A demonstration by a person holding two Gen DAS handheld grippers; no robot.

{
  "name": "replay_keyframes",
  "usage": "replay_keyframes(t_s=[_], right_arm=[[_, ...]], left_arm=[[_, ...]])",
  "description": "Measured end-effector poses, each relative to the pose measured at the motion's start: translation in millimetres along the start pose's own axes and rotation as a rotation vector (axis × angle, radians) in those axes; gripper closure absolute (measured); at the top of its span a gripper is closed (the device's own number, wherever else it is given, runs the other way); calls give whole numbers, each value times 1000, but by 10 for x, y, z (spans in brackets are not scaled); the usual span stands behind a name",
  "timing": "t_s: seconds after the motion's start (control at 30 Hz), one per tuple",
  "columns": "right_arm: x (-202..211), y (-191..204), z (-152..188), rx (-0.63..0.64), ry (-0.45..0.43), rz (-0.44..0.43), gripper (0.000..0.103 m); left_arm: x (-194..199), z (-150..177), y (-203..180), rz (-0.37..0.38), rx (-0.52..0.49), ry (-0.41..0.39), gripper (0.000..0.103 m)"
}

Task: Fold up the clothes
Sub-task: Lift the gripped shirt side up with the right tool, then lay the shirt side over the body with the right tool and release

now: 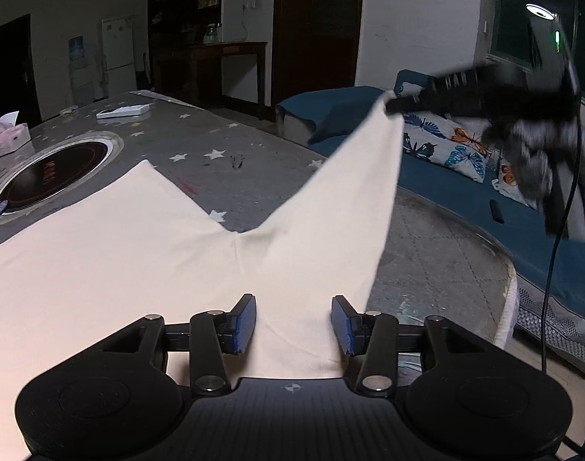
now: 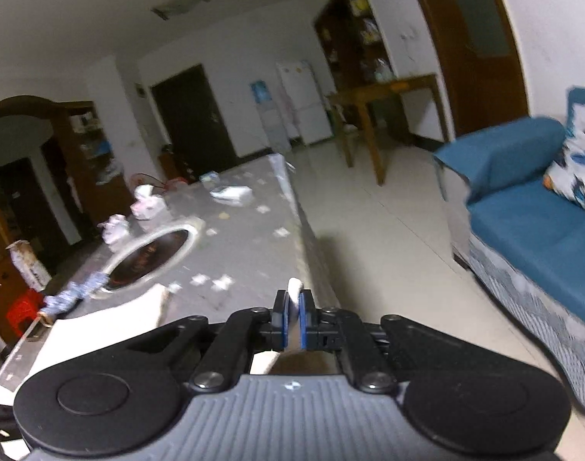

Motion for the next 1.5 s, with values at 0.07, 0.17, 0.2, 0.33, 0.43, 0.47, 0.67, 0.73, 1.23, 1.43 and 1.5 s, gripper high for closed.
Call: replay_keyframes(t_s=[0.07,0.17,0.2,0.33,0.43,0.47,0.67,0.73,1.23,1.43,1.5], right_arm=[[58,202,-102,37,-14,-38,98],[139,579,-216,107,-26,-100,98],[167,709,-252,132,-29,-121,98],[224,1290,-285,239,-21,-215,98],[222,1769,-183,324,6,-294,98],[220,1925,-144,351,15,-320,98],[87,2737,369,495,137,-459,98],[23,2932,593,533,188,-492,98],[21,3146,1473,643,407,-563,88],[20,2540,1180,606,378,-422,87],[-3,2296,1151,583,394,-368,87]], left_arm=[[100,15,35,-6,8,-16,55],[263,44,105,-22,22,-40,52],[346,70,163,-39,32,-47,51],[704,230,427,-123,78,-71,50],[976,434,618,-201,122,-78,49],[1060,504,669,-224,138,-80,49],[1474,935,905,-309,244,-82,49],[1548,1029,934,-321,268,-83,49],[1752,1173,1010,-360,314,-104,49],[1637,974,996,-335,292,-133,49],[1561,919,963,-319,285,-135,49]])
Point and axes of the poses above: each gripper's, at about its wrist camera, not at the fingertips, and x roughly against the way its jaws point, y to its left, z to its underside, the point moved 5 cm from there along -x, roughly the way its jaws point, and after that the axes turned 6 degrees about -x, right-handed, at the moved point
